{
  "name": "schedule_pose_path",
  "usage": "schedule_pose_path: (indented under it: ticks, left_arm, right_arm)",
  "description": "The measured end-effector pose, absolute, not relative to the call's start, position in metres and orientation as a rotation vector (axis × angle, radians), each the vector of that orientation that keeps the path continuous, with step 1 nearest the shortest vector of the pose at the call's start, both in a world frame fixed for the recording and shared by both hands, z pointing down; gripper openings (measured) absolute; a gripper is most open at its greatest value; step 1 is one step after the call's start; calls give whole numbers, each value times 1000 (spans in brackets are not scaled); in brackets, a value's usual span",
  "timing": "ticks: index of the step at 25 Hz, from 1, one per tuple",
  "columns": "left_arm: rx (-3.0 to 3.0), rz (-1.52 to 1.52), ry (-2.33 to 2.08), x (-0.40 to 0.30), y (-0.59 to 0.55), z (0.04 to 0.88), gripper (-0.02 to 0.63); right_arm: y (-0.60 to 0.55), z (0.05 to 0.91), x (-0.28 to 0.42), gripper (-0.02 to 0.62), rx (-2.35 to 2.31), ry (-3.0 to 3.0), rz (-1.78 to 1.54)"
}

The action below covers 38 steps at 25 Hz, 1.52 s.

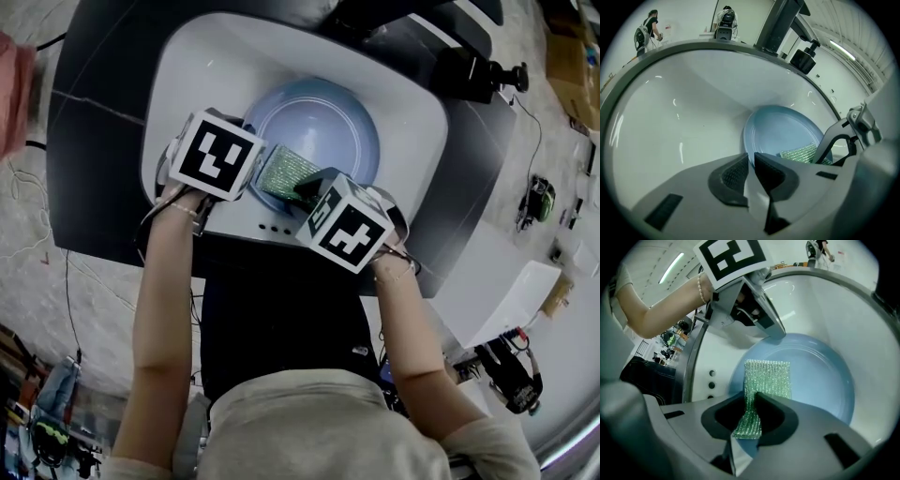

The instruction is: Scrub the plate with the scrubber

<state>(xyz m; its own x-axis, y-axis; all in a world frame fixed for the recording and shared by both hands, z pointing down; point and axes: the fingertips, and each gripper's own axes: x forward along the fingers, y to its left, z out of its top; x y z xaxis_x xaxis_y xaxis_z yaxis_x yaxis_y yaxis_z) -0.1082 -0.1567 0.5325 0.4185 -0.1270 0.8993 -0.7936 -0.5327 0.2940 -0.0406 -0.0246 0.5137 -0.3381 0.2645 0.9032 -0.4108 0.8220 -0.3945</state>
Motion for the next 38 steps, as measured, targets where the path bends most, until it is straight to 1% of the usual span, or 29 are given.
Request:
schedule_pose_path:
  ticks: [7, 19, 22, 28, 38]
  left_arm:
    - [1928, 1134, -773, -111, -157, 532, 44]
    - [1912, 1108, -747, -108, -155, 534, 43]
    - [1921, 1142, -751, -112, -155, 533, 44]
    - [1928, 1098, -721, -105, -153, 531, 48]
    - [1938, 1101, -719, -102, -152, 532, 49]
  right_arm:
    - [-46, 521, -58, 95, 184, -1824, 675]
    - [-87, 536, -59, 95, 275, -1860, 651]
    - [-101, 541, -55, 94, 318, -1859, 649]
    - [-121, 546, -35, 94, 396, -1846, 681]
    - [-118, 547, 8, 94, 521, -1761, 691]
